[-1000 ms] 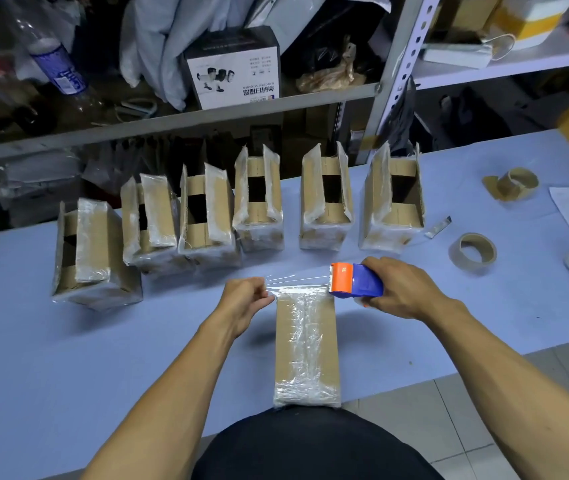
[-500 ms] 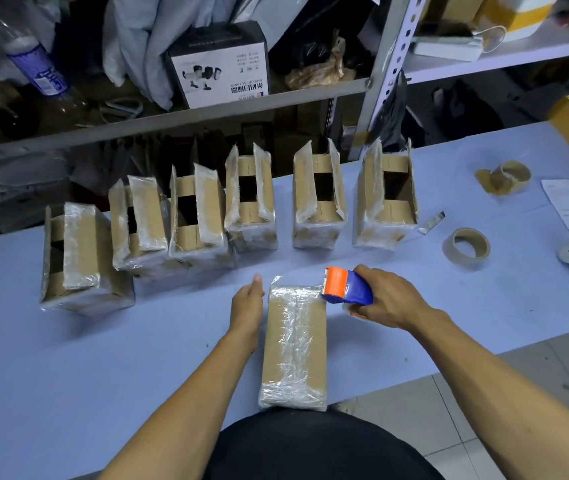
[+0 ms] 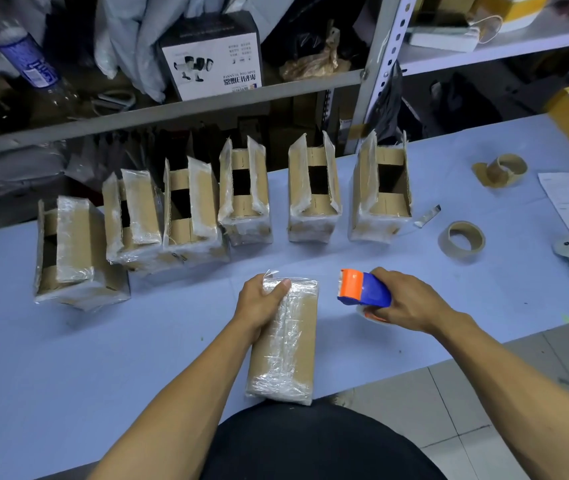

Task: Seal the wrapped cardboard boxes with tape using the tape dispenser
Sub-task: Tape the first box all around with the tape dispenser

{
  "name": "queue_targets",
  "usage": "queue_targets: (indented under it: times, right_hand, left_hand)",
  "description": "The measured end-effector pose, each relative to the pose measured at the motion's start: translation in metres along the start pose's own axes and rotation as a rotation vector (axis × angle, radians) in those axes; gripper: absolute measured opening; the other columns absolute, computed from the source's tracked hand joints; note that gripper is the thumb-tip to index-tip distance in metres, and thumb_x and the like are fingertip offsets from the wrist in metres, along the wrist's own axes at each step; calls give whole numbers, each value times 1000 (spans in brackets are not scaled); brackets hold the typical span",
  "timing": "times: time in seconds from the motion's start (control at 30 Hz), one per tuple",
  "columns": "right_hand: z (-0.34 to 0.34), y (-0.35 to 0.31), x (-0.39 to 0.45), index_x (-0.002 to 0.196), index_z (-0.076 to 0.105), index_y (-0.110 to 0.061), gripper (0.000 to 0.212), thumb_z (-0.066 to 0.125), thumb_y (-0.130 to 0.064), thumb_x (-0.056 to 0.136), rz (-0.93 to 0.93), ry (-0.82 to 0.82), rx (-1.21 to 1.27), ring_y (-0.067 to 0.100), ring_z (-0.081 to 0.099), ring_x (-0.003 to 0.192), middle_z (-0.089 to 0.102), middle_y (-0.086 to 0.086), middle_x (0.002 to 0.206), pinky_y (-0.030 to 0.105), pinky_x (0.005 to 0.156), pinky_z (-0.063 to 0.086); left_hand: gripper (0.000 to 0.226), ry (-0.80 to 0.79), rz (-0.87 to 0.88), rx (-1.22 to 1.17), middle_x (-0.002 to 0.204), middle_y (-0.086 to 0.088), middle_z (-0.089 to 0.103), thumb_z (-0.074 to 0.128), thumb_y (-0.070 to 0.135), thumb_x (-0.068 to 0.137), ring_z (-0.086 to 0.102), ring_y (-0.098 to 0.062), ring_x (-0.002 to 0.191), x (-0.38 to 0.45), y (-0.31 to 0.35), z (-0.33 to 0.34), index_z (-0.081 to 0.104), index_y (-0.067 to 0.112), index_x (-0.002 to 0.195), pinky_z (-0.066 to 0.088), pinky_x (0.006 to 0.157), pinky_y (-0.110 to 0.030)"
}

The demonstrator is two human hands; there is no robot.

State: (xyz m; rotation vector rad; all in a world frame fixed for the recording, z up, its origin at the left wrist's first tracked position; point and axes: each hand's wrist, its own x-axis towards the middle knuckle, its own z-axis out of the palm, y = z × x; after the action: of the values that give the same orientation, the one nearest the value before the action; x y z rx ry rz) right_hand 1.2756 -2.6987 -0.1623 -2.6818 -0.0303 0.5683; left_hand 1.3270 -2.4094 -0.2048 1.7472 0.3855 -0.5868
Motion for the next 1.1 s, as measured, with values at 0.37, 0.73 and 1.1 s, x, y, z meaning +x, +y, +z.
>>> queue_targets:
  times: [0.37, 0.73, 1.1]
  right_hand:
    - [15, -81, 32, 117, 50, -19, 44, 68, -23, 77, 155, 30, -590, 25, 62, 91, 61, 5, 104, 30, 69, 35]
    - [48, -57, 34, 143, 27, -11, 70, 59, -33, 84, 387, 36, -375, 30, 56, 104, 51, 11, 121, 35, 79, 43]
    - [62, -74, 36, 116, 62, -15, 25, 48, -28, 99, 325, 195, 192, 35, 57, 101, 60, 15, 109, 33, 79, 44]
  left_hand:
    - [46, 5, -5, 44, 121, -7, 70, 74, 40, 89, 69, -27, 108, -2, 5, 3, 61, 18, 128, 54, 99, -49]
    - [66, -15, -26, 61, 134, -1, 61, 73, 49, 87, 64, -23, 116, -7, 5, -4, 51, 23, 143, 51, 104, -44]
    - [25, 112, -18, -105, 109, -1, 74, 67, 34, 94, 70, -20, 99, -16, -6, -8, 71, 24, 116, 55, 98, -44]
